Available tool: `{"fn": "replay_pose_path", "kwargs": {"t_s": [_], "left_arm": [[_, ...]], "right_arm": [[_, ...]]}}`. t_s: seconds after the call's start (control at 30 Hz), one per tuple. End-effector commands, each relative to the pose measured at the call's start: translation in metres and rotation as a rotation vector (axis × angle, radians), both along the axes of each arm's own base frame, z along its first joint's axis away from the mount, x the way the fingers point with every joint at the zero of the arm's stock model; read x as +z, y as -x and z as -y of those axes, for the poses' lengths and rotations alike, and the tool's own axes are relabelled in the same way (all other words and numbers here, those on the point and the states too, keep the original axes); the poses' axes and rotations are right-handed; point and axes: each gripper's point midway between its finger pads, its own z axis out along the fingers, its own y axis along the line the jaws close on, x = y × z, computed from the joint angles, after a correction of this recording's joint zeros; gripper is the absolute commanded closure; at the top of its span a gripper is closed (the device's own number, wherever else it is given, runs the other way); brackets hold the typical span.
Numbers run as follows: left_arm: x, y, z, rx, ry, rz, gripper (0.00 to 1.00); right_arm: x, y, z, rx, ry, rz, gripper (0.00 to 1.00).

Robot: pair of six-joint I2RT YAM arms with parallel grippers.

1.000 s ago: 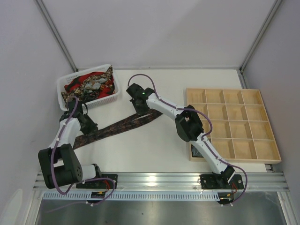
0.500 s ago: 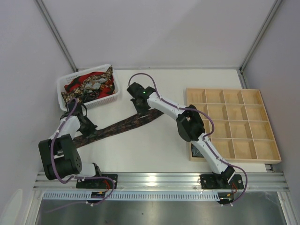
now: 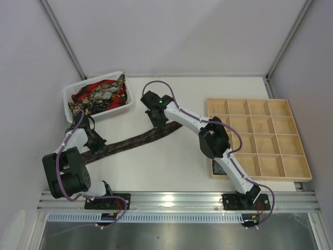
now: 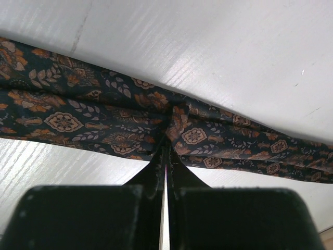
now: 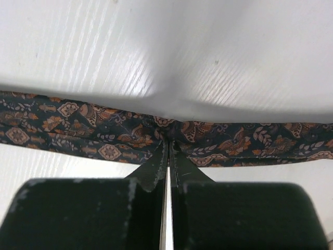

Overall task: Roll the ties
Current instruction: Flatten the tie

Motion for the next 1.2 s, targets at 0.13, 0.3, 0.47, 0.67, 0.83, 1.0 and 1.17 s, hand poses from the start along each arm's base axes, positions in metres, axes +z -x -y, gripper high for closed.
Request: {"fn": "replay_pose_path", "kwargs": {"t_s": [0.13, 0.3, 0.47, 0.67, 0.83, 1.0, 1.17], "left_arm": [[0.009, -0.009, -0.008, -0.008, -0.014, 0.040, 0.99], [0.013, -0.011, -0.009, -0.009, -0.013, 0.052, 1.00], [0.014, -0.011, -0.009, -0.011, -0.010, 0.053, 0.99], [0.019, -0.012, -0.009, -0.015, -0.009, 0.064, 0.99], [0.020, -0.015, -0.006, -0.024, 0.009, 0.072, 0.99], [0.024, -0.017, 0.000, -0.043, 0.034, 0.110, 0.98], [0.026, -0.019, 0.006, -0.061, 0.062, 0.123, 0.98]], "right_arm": [[0.020, 0.028, 0.001, 0.034, 0.004, -0.037, 1.00], [0.011, 0.034, 0.004, 0.030, 0.018, -0.057, 1.00], [0.010, 0.036, 0.004, 0.018, 0.016, -0.067, 1.00], [0.006, 0.047, 0.013, 0.012, 0.037, -0.078, 1.00], [-0.011, 0.054, 0.019, 0.009, 0.065, -0.116, 0.87], [0.021, 0.042, 0.012, 0.011, -0.009, -0.036, 0.56], [0.047, 0.022, 0.026, -0.050, -0.060, -0.004, 0.51]]}}
